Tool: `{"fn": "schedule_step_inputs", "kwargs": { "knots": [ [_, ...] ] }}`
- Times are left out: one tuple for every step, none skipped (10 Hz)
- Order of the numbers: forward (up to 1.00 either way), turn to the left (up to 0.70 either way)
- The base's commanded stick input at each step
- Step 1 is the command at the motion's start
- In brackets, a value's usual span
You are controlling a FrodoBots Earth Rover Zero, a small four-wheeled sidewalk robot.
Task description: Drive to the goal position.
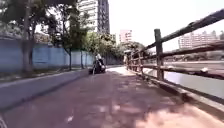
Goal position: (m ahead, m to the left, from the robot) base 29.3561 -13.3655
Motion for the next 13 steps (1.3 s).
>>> {"fn": "schedule_step_inputs", "kwargs": {
  "knots": [
    [0.92, 0.01],
    [0.92, 0.01],
    [0.92, 0.01],
    [0.92, 0.01],
    [0.92, 0.01],
    [0.92, 0.01],
    [0.92, 0.01],
    [0.92, 0.01],
    [0.92, 0.01],
    [0.92, 0.01],
    [0.92, 0.01],
    [0.92, 0.01],
    [0.92, 0.01]
  ]
}}
